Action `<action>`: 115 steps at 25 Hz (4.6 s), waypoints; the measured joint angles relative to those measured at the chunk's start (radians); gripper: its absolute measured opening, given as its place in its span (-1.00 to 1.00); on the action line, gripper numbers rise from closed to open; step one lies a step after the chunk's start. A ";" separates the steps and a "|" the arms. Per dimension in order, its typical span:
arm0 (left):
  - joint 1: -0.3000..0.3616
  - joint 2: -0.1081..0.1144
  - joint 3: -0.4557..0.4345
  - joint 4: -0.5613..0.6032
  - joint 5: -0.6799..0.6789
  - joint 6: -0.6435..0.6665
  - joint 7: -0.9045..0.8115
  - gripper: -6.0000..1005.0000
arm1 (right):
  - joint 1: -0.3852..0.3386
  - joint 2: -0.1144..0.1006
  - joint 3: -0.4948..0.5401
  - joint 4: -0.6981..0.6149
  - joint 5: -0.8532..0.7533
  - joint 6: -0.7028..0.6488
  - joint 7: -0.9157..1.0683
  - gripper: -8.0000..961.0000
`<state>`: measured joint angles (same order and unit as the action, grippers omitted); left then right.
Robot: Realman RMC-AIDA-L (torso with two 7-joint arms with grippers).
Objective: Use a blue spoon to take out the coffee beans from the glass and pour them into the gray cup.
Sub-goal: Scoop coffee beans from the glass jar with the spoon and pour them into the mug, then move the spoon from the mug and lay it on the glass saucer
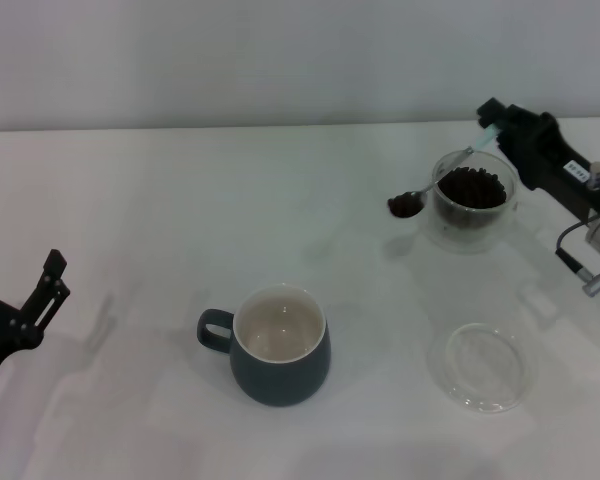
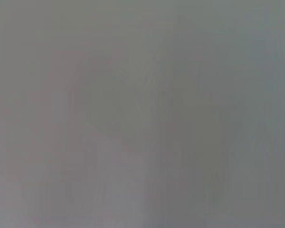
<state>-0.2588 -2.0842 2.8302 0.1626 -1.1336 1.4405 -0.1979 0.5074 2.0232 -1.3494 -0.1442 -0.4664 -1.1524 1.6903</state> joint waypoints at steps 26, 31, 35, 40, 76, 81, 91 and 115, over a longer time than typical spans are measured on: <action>0.006 -0.001 0.009 0.009 0.006 -0.056 0.041 0.72 | -0.007 0.005 -0.562 -0.237 0.201 0.085 0.018 -0.55; 0.005 0.000 0.008 0.003 0.004 -0.056 0.041 0.72 | -0.014 0.005 -0.581 -0.270 0.214 0.103 -0.041 -0.54; 0.004 0.000 0.005 0.002 0.003 -0.056 0.041 0.72 | -0.022 0.005 -0.583 -0.281 0.221 0.098 -0.123 -0.53; 0.000 0.001 0.003 0.001 0.004 -0.056 0.041 0.72 | -0.028 0.005 -0.616 -0.290 0.258 0.094 -0.245 -0.53; -0.002 0.000 0.002 0.011 0.000 -0.052 0.041 0.72 | -0.095 -0.079 -0.452 0.064 0.343 -0.184 -0.313 -0.48; -0.004 -0.001 0.001 0.011 0.000 -0.052 0.041 0.72 | -0.115 -0.111 -0.463 0.083 0.266 -0.189 -0.298 -0.47; -0.013 -0.002 0.000 0.011 0.000 -0.056 0.041 0.72 | -0.152 -0.130 -0.473 0.089 0.217 -0.184 -0.280 -0.46; -0.027 -0.001 0.002 0.012 0.000 -0.057 0.041 0.72 | -0.160 -0.051 -0.487 0.093 0.193 -0.098 -0.280 -0.42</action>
<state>-0.2853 -2.0856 2.8318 0.1749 -1.1336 1.3836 -0.1564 0.3473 1.9726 -1.8365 -0.0511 -0.2737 -1.2509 1.4104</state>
